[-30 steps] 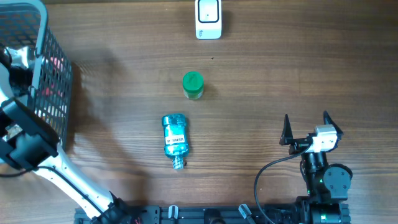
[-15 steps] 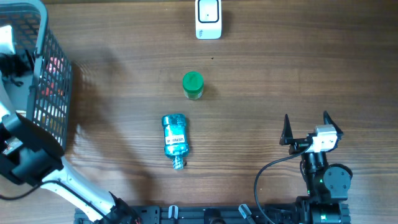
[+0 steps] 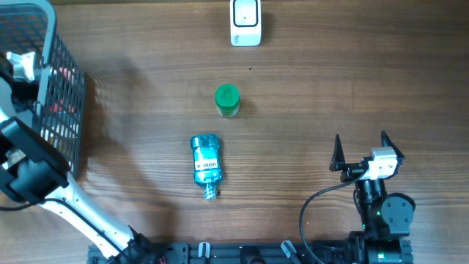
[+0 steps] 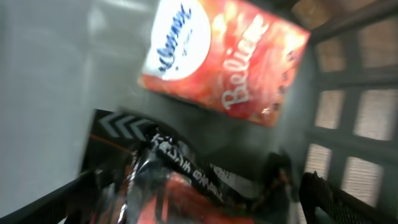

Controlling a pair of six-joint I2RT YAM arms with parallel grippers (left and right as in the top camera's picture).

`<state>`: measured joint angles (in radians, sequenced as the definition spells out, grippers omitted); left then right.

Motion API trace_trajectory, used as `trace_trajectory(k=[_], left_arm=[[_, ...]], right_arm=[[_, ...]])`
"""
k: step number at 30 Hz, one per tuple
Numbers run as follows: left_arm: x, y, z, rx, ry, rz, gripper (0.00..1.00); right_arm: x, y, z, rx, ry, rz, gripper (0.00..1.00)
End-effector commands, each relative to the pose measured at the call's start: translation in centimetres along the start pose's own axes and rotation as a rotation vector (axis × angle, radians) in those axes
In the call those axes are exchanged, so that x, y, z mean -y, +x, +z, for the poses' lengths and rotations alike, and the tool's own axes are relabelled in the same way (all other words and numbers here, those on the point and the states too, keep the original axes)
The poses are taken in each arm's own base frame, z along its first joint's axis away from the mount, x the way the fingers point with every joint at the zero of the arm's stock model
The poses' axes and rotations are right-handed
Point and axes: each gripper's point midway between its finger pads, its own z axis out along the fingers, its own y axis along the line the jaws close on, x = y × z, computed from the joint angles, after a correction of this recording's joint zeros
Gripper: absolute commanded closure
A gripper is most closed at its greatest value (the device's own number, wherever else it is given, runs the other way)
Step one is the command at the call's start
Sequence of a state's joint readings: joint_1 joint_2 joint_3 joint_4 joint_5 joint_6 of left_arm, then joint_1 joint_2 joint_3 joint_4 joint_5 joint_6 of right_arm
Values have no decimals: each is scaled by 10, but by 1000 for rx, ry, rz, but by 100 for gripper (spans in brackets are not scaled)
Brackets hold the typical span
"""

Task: Scan the item barcode

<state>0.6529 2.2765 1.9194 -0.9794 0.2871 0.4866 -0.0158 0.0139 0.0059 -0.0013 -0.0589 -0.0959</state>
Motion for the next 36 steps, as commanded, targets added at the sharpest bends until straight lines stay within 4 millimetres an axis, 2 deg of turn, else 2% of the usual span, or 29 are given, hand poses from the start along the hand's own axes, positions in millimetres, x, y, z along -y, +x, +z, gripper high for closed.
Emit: trace_trajectory(k=[1,4,6,8,10,12,16,21,25,27,30,31,32,33,34,36], left_arm=[[3,10,22,-37,43,18,0],[2,15,28,-55,46,11,0],[0,15,28,-55,44,6,5],[-4,17,27,-52,41,-2,14],[-9,19,25,-51,39,-14,28],[-14,20,24,-48,35,-23,33],[-27,23,20,-37,24,-76,33],[-33,25,18,-33,19,-89,50],[-34,24,18,-28,15,-90,83],[-40,21,18,-17,-12,-150,93],[-41,17,15,-6,-23,-203,80],[-43,16,12,-4,-37,-223,67],[-46,14,5,4,-62,-263,40],[-47,10,-2,18,-78,-285,18],[-47,6,-13,39,-88,-301,0],[-44,-2,-34,77,-99,-321,0]], right_arm=[[0,-1,0,6,0,-9,0],[0,-1,0,5,0,-9,0],[0,-1,0,5,0,-9,0],[0,-1,0,5,0,-9,0],[0,-1,0,6,0,-10,0],[0,-1,0,5,0,-9,0],[0,-1,0,5,0,-9,0],[0,-1,0,5,0,-9,0],[0,-1,0,5,0,-9,0],[0,-1,0,5,0,-9,0],[0,-1,0,5,0,-9,0],[0,-1,0,5,0,-9,0],[0,-1,0,5,0,-9,0],[0,-1,0,6,0,-10,0],[0,-1,0,5,0,-9,0],[0,-1,0,5,0,-9,0]])
